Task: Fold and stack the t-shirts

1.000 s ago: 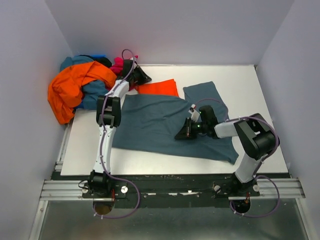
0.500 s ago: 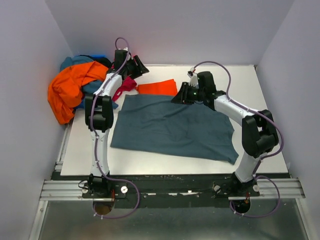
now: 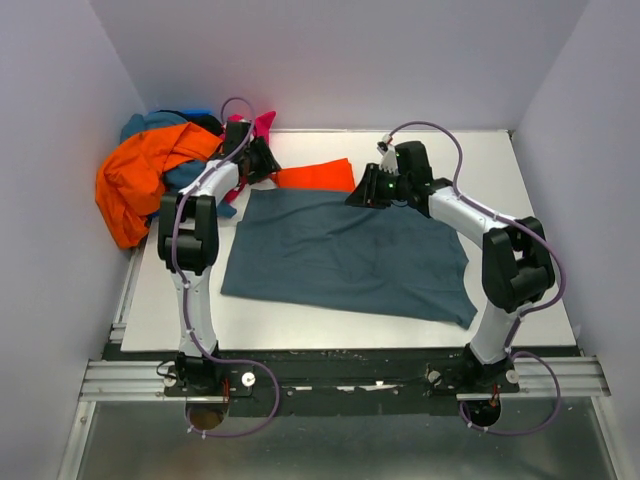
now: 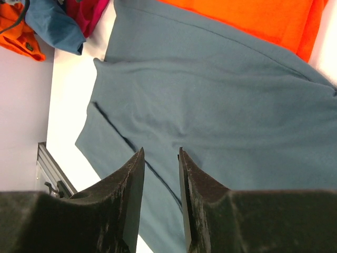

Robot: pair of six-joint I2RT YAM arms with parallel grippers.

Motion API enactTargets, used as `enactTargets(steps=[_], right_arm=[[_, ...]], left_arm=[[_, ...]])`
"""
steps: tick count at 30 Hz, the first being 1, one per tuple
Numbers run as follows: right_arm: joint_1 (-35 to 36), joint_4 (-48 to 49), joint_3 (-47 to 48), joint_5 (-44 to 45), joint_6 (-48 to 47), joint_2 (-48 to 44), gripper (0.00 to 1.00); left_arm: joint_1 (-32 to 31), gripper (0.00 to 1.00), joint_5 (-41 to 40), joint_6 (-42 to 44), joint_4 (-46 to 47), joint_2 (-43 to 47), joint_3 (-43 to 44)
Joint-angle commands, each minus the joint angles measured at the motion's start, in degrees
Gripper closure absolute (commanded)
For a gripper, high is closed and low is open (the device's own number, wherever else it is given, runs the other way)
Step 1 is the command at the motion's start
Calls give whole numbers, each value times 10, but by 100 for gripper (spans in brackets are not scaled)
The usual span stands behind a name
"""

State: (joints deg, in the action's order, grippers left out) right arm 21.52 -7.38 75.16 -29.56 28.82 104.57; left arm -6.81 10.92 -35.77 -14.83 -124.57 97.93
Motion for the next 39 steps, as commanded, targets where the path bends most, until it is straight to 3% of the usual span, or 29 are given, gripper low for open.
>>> enactTargets(steps=[1,13,18,24,27,30,31,39], right_arm=[[-2,3,-11,-1,-3,-11,60],[-4,28,-61,-29,12,-38,60],[-4,33,-108,-34,15,-68,60],[-5,37,-149,-44,15,-86,60],[-4,38,-161,-45,15,-89,60],[-4,39,-168,-48,16,-90,60],[-4,38,-171,-52,17,-93,60],[-2,84,-258,-86,30,-119,60]], left_arm=[[2,36,-23,-3,2,-34,17],[-7,37,-26,11,-44,-117,118],[-13,51,4,9,-61,-152,158],[-14,52,25,-2,-46,-142,135],[-13,63,22,0,-43,-142,138],[-10,94,46,-8,-28,-160,154],[-8,100,54,-18,-14,-165,154],[2,100,23,-56,49,-184,177]])
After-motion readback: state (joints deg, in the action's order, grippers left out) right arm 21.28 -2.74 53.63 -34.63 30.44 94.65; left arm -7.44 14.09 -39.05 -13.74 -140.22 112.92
